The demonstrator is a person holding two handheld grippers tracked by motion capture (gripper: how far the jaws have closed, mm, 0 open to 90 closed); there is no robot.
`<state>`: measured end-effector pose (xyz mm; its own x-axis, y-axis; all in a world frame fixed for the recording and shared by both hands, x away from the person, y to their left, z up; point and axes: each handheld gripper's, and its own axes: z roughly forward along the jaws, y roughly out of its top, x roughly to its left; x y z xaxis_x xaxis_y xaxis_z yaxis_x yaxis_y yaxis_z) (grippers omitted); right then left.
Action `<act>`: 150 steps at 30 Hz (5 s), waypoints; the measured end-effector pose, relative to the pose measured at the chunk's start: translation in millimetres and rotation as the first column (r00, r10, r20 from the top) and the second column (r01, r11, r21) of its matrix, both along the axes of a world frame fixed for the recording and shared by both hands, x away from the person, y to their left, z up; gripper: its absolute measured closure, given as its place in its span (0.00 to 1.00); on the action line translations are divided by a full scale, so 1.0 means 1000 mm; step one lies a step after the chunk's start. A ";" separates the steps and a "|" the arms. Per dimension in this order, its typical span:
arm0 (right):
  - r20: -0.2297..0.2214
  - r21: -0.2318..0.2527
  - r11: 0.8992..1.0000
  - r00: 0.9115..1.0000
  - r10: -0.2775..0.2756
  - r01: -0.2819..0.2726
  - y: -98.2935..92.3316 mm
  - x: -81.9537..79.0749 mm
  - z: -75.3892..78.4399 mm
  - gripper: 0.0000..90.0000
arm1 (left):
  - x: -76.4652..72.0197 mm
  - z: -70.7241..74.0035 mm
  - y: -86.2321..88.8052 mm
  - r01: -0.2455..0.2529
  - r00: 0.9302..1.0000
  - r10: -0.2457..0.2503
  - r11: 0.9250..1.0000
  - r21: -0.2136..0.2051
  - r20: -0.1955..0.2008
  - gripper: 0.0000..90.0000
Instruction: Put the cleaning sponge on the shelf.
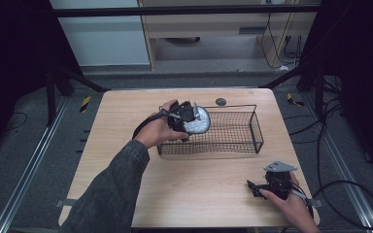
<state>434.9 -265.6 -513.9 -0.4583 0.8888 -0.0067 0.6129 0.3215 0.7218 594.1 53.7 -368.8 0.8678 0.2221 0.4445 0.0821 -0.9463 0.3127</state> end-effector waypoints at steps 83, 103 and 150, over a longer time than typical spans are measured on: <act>0.001 0.002 1.000 1.000 0.000 0.000 0.000 0.000 0.000 0.00 | -0.038 0.005 0.012 0.018 0.999 -0.025 0.980 -0.198 -0.035 0.05; 0.000 0.002 1.000 1.000 0.000 0.000 0.000 0.000 0.000 0.00 | -0.083 -0.004 0.015 0.008 0.999 -0.023 0.950 -0.313 -0.046 0.04; 0.001 0.001 1.000 1.000 -0.010 0.010 0.000 -0.001 0.000 0.00 | -0.106 -0.048 0.166 -0.320 0.947 0.301 0.855 -0.407 -0.112 0.03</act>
